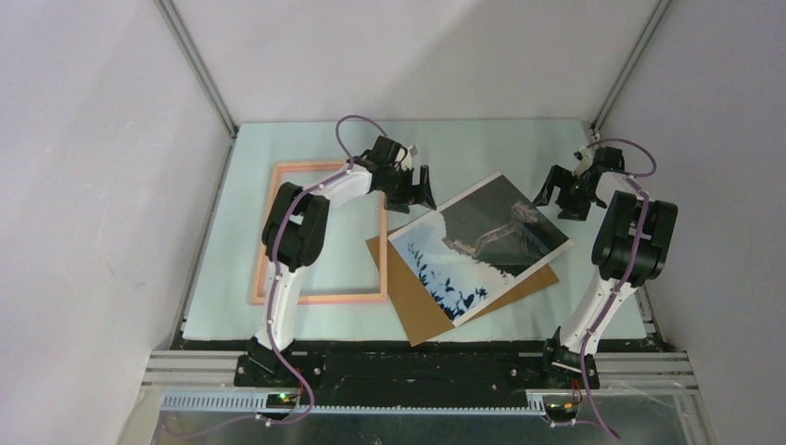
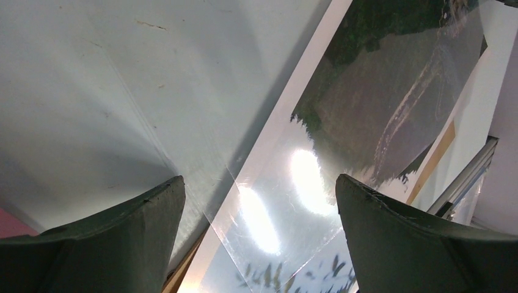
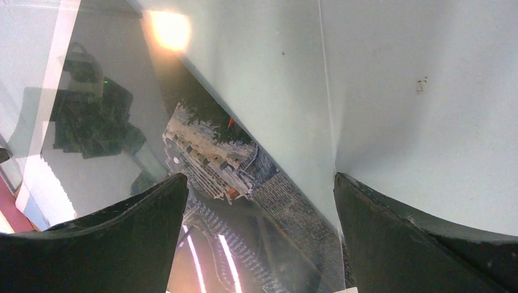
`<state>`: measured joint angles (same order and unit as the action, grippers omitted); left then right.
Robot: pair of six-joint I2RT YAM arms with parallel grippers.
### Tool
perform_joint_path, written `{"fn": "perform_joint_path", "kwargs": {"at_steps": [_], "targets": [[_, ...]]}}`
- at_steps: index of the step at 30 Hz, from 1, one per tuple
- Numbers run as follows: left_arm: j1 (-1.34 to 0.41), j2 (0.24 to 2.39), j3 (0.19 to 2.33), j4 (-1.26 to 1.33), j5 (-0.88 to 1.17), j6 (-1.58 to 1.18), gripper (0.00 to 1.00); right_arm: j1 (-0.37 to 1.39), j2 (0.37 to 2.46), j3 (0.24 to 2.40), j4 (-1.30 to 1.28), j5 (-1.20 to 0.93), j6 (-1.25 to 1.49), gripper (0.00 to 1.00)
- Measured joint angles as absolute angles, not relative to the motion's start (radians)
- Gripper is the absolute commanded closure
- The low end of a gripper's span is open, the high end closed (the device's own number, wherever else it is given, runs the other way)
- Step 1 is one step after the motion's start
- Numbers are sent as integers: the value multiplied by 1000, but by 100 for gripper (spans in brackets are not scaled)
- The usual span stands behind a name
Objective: Put the photo into the frame
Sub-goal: Pick up the photo frame item at the center of the board.
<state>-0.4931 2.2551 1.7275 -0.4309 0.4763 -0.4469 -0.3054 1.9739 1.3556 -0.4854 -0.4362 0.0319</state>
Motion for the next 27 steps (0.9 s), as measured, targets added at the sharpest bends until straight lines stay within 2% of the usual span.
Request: {"fn": "perform_joint_path", "kwargs": {"at_steps": [27], "targets": [[-445, 2208, 1673, -413, 699, -453, 2, -306, 1976, 1358, -489, -440, 31, 11]]}}
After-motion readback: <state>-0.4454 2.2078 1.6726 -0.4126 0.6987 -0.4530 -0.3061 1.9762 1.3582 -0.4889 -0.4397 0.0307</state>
